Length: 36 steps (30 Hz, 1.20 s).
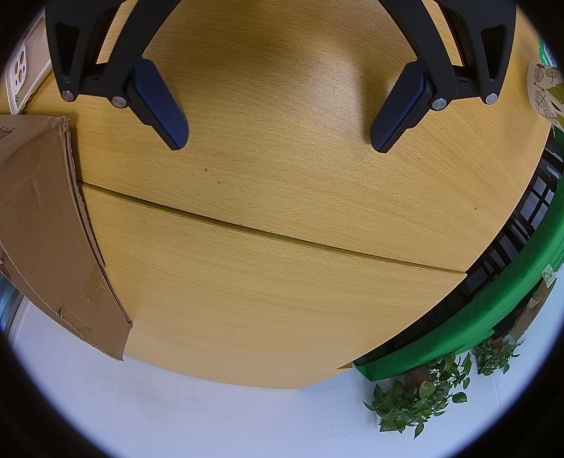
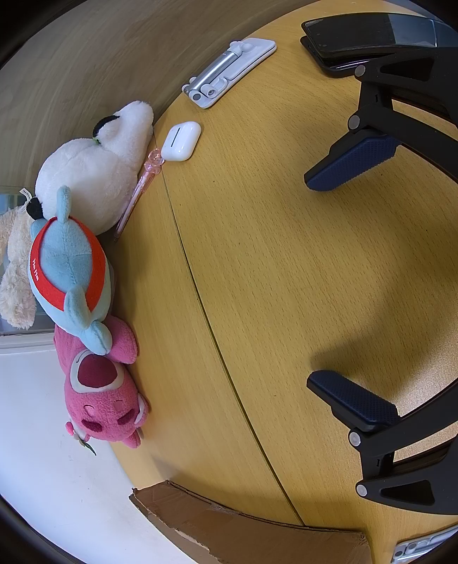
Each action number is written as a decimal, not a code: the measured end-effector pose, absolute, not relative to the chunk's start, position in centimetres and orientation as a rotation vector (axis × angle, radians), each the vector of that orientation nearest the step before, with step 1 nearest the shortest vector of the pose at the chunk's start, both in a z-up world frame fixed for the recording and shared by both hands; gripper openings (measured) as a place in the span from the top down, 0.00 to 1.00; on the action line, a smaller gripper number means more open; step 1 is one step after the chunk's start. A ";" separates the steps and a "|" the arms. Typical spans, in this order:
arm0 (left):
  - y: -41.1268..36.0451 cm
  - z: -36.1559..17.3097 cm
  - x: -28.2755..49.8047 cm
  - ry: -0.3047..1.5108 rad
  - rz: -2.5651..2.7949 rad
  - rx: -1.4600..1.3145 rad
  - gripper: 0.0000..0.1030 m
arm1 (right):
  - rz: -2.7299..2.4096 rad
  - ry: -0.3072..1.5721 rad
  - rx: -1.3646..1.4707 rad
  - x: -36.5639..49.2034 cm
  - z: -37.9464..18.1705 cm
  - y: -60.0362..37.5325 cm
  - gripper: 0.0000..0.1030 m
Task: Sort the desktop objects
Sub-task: 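Move both tools toward the pink-and-teal plush pig on the table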
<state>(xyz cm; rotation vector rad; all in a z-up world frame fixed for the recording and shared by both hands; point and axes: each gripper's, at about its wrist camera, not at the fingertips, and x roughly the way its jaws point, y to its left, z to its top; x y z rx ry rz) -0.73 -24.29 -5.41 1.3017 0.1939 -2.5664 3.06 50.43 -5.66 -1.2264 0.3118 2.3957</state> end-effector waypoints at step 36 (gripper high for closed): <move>-6.5 4.6 23.9 0.230 -3.245 1.372 0.00 | 3.425 -0.120 -1.896 33.2 0.5 16.7 0.00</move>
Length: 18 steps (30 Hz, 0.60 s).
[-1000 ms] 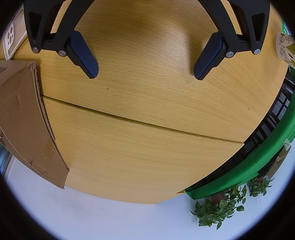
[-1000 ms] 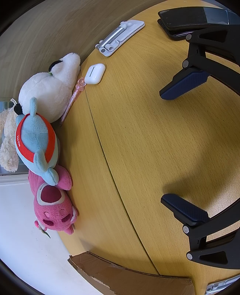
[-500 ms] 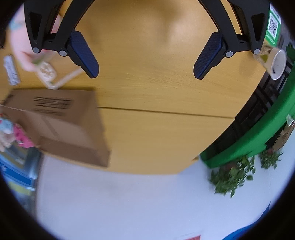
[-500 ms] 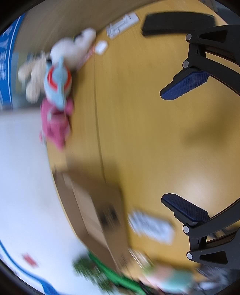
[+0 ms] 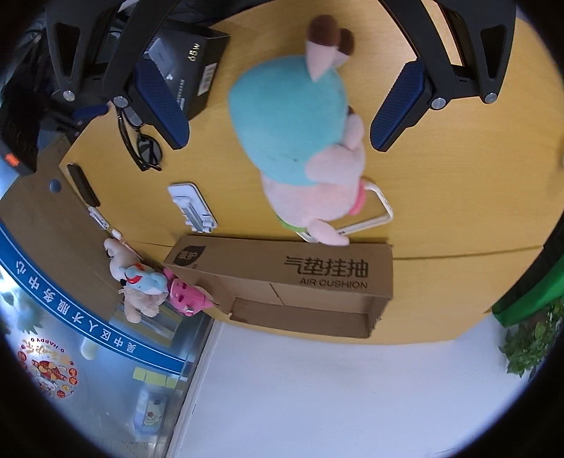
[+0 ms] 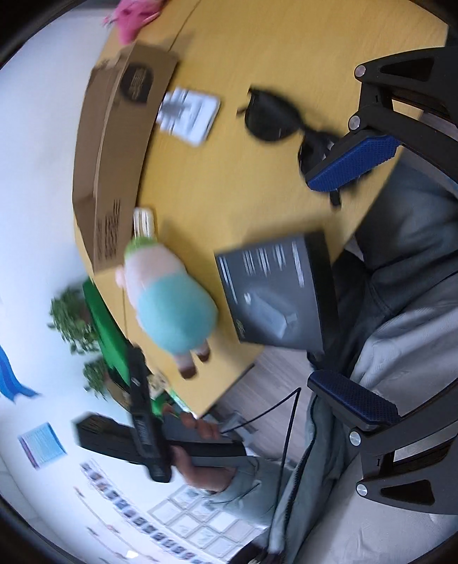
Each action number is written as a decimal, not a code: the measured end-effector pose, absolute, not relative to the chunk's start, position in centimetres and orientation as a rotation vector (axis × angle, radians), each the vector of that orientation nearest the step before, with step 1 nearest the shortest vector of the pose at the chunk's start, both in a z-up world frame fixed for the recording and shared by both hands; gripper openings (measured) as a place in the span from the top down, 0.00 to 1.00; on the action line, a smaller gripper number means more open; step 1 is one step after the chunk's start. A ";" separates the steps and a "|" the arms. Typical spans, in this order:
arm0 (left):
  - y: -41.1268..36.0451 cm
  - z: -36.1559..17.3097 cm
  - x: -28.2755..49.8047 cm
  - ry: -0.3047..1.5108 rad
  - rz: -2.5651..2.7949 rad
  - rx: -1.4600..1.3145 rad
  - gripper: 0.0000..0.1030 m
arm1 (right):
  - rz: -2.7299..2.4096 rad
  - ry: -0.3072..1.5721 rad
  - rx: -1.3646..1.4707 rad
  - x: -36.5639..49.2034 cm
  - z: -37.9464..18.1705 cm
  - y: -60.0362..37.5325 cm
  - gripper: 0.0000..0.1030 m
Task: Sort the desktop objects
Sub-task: 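Move both tools toward the pink-and-teal plush pig on the table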
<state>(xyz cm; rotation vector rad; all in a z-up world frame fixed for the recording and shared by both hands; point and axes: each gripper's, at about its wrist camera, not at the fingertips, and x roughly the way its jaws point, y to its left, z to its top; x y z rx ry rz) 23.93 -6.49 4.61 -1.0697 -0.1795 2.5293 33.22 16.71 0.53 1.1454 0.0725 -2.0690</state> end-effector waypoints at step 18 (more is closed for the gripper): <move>-6.1 0.3 19.4 -0.238 2.495 -1.155 0.01 | -2.485 0.240 1.091 26.3 -1.4 13.5 0.00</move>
